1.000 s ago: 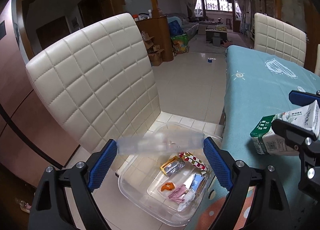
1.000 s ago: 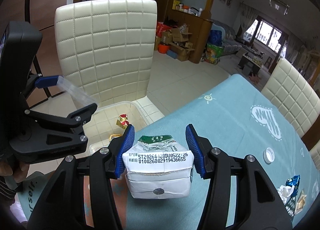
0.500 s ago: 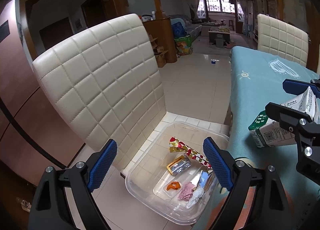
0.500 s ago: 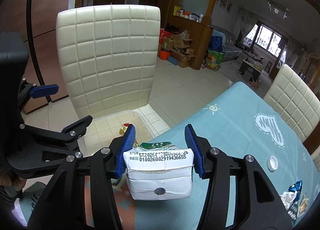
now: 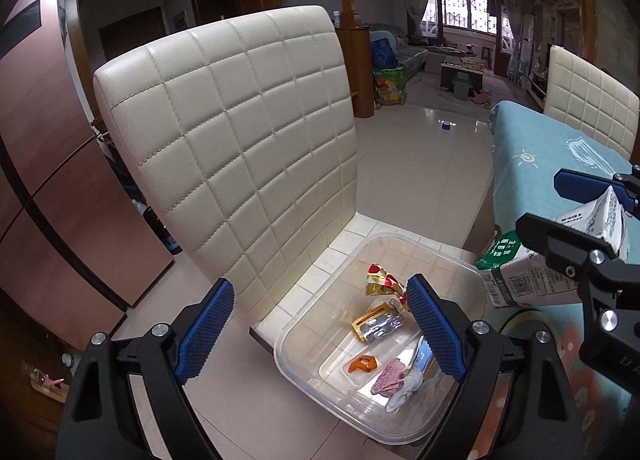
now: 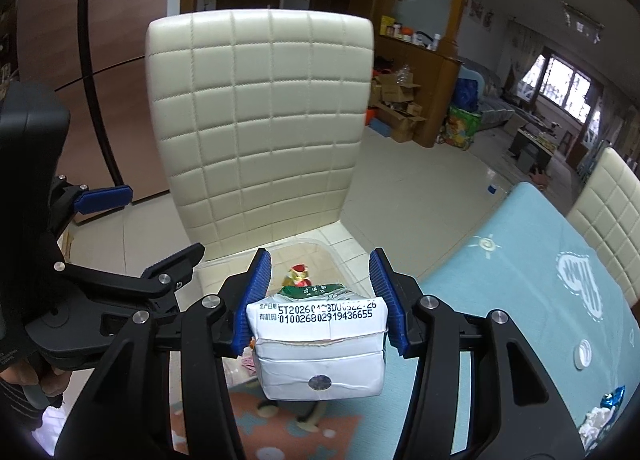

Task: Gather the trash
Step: 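Lower the milk carton into the bin and open the right tool, then move both tools back over the table toward the tissue and gold wrapper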

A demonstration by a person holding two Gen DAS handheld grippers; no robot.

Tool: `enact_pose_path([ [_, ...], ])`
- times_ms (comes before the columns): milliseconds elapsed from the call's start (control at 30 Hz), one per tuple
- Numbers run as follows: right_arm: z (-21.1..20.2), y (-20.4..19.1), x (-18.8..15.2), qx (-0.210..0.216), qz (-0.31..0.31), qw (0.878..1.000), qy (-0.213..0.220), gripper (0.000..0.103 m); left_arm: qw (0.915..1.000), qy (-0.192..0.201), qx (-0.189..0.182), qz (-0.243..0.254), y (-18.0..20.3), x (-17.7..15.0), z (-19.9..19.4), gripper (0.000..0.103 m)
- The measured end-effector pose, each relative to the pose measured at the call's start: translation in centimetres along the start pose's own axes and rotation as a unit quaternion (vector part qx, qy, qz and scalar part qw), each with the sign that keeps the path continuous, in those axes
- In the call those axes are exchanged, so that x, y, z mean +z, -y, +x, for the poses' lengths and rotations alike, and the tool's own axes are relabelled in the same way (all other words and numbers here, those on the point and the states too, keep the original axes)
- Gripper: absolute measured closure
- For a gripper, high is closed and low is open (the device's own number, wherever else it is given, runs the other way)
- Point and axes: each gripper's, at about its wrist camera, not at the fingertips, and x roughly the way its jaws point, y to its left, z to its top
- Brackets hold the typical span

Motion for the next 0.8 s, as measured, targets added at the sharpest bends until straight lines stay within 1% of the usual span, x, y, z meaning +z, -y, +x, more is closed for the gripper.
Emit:
enact_pose_path([
  [67, 0.5, -0.5, 0.1, 0.004, -0.002, 1.0, -0.007, 0.048, 1.0, -0.002, 0.0, -0.005, -0.6, -0.2, 0.2, 0.017],
  [133, 1.1, -0.7, 0.2, 0.006, 0.003, 1.0, -0.016, 0.04, 0.9999, -0.004, -0.001, -0.01, -1.1, -0.3, 0.4, 0.017],
  [200, 1.5, -0.6, 0.3, 0.009, 0.015, 1.0, -0.021, 0.036, 0.9999, -0.007, -0.003, -0.013, -1.5, -0.5, 0.6, 0.017],
  [467, 1.0, 0.2, -0.1, -0.012, 0.026, 0.999, -0.025, 0.036, 0.9998, -0.007, -0.017, -0.01, -0.9, -0.6, 0.6, 0.017],
  [667, -0.9, 1.6, -1.1, -0.034, 0.033, 0.999, -0.022, 0.036, 0.9995, 0.01, -0.027, 0.013, 1.1, -0.4, -1.5, 0.017],
  [800, -2.3, 3.2, -2.4, -0.043, 0.05, 0.998, -0.025, 0.033, 0.999, 0.015, -0.036, 0.024, 2.5, -0.4, -2.8, 0.017],
])
